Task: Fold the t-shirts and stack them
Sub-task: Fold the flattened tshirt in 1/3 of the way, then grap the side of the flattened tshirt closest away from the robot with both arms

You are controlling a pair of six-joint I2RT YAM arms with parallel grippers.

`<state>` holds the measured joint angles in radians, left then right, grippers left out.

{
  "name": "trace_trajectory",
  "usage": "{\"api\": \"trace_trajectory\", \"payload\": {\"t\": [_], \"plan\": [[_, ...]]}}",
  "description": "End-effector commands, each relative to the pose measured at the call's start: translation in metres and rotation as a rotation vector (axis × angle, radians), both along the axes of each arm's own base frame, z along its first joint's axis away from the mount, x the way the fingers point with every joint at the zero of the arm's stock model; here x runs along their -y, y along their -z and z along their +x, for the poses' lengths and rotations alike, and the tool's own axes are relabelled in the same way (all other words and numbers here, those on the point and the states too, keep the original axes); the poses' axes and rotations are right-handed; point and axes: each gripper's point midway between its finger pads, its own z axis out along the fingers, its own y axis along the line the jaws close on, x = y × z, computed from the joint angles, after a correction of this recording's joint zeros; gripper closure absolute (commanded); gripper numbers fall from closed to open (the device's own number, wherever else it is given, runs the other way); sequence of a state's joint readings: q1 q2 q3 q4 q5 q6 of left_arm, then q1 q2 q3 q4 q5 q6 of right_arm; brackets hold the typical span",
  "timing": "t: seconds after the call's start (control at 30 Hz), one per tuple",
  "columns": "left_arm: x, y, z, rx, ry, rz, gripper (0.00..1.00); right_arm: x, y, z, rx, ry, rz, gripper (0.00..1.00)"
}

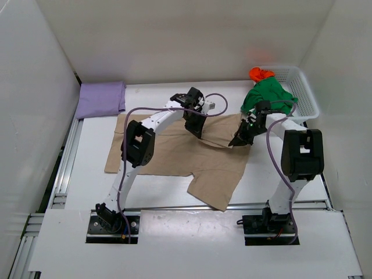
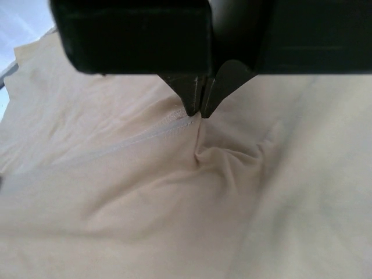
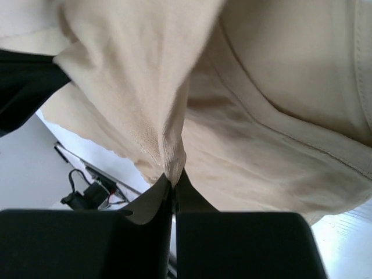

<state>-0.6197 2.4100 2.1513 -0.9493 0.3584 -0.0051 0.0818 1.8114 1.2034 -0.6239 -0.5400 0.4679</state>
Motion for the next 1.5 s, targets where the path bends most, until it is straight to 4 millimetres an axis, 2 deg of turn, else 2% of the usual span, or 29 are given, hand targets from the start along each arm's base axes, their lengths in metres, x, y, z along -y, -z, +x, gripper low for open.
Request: {"api": "trace_trajectory", "payload": {"t": [0.0, 0.03, 0.1, 0.2, 0.23, 0.3, 0.37, 0.4, 0.43, 0.5, 0.53, 0.6, 0.63, 0.7, 0.73, 0.77, 0.8, 0.83, 0.87, 0.9, 0.93, 0.97, 1.0, 1.07, 1.1, 1.13, 1.23, 1.3, 1.47], "plan": [[0.006, -0.033, -0.017, 0.004, 0.036, -0.038, 0.90, 0.001, 0.010, -0.019, -0.112, 0.003, 0.024, 1.00], [0.009, -0.033, -0.020, 0.004, 0.045, -0.038, 0.88, 0.003, 0.011, -0.018, -0.111, 0.006, 0.012, 1.00], [0.006, -0.032, -0.024, -0.012, 0.045, -0.026, 0.86, 0.011, 0.017, -0.025, -0.144, 0.017, -0.044, 0.90], [0.005, -0.037, -0.029, -0.026, 0.049, -0.027, 0.68, 0.026, 0.023, -0.029, -0.173, 0.056, -0.128, 0.62], [0.005, -0.037, -0.029, -0.026, 0.049, -0.027, 0.54, 0.034, 0.016, -0.027, -0.151, 0.076, -0.154, 0.54], [0.002, -0.042, -0.034, -0.041, 0.052, -0.026, 0.45, 0.045, 0.013, -0.023, -0.117, 0.104, -0.222, 0.49], [0.002, -0.054, -0.038, -0.035, 0.058, -0.046, 0.39, 0.054, -0.010, -0.010, -0.020, 0.138, -0.268, 0.49], [0.001, -0.058, -0.040, -0.031, 0.058, -0.049, 0.37, 0.057, -0.009, -0.010, -0.018, 0.144, -0.287, 0.51], [-0.001, -0.070, -0.042, -0.017, 0.058, -0.059, 0.35, 0.056, -0.024, 0.000, 0.050, 0.147, -0.298, 0.58], [-0.005, -0.076, -0.045, -0.006, 0.054, -0.054, 0.33, 0.047, -0.035, 0.014, 0.141, 0.119, -0.329, 0.68], [-0.011, -0.091, -0.040, 0.025, 0.039, -0.066, 0.33, 0.046, -0.046, 0.025, 0.196, 0.106, -0.358, 0.75], [-0.030, -0.101, -0.025, 0.065, -0.013, -0.069, 0.33, 0.035, -0.038, 0.032, 0.174, 0.061, -0.364, 0.82], [-0.043, -0.119, -0.017, 0.117, -0.048, -0.072, 0.32, 0.027, -0.037, 0.029, 0.151, 0.039, -0.346, 0.83], [-0.090, -0.120, 0.005, 0.157, -0.162, -0.022, 0.32, 0.020, -0.033, 0.025, 0.108, 0.053, -0.303, 0.81], [-0.123, -0.118, 0.018, 0.209, -0.249, 0.072, 0.32, 0.020, -0.030, 0.018, 0.086, 0.058, -0.304, 0.77], [-0.168, -0.132, 0.029, 0.250, -0.353, 0.107, 0.32, 0.021, -0.037, 0.012, 0.098, 0.069, -0.299, 0.63], [-0.203, -0.110, 0.015, 0.191, -0.409, 0.190, 0.32, 0.025, -0.027, -0.006, 0.055, 0.071, -0.330, 0.58], [-0.235, -0.105, 0.008, 0.176, -0.471, 0.236, 0.32, 0.032, -0.023, -0.019, 0.028, 0.073, -0.362, 0.54], [-0.269, -0.119, -0.005, 0.207, -0.548, 0.263, 0.32, 0.033, -0.026, -0.032, 0.044, 0.060, -0.402, 0.50], [-0.322, -0.088, -0.033, 0.101, -0.654, 0.333, 0.32, 0.032, -0.023, -0.045, 0.028, 0.044, -0.417, 0.45], [-0.347, -0.081, -0.051, 0.072, -0.714, 0.360, 0.32, 0.033, -0.009, -0.069, -0.029, 0.023, -0.429, 0.43], [-0.370, -0.087, -0.067, 0.092, -0.785, 0.377, 0.30, 0.024, -0.009, -0.086, -0.028, -0.022, -0.432, 0.42], [-0.403, -0.062, -0.101, -0.006, -0.875, 0.424, 0.30, 0.018, -0.005, -0.098, -0.047, -0.043, -0.422, 0.40], [-0.424, -0.048, -0.130, -0.059, -0.952, 0.447, 0.25, 0.003, 0.005, -0.133, -0.106, -0.093, -0.400, 0.36], [-0.433, -0.045, -0.144, -0.083, -1.000, 0.438, 0.25, -0.001, 0.008, -0.142, -0.116, -0.105, -0.391, 0.36], [-0.434, -0.028, -0.161, -0.129, -1.014, 0.448, 0.25, -0.007, 0.011, -0.150, -0.128, -0.106, -0.381, 0.35], [-0.433, -0.005, -0.177, -0.150, -1.034, 0.431, 0.24, -0.017, 0.019, -0.169, -0.127, -0.151, -0.354, 0.35], [-0.428, -0.001, -0.176, -0.137, -1.031, 0.400, 0.24, -0.021, 0.021, -0.174, -0.127, -0.166, -0.330, 0.35], [-0.431, 0.011, -0.163, -0.130, -1.031, 0.389, 0.23, -0.036, 0.037, -0.212, -0.176, -0.281, -0.294, 0.35]]}}
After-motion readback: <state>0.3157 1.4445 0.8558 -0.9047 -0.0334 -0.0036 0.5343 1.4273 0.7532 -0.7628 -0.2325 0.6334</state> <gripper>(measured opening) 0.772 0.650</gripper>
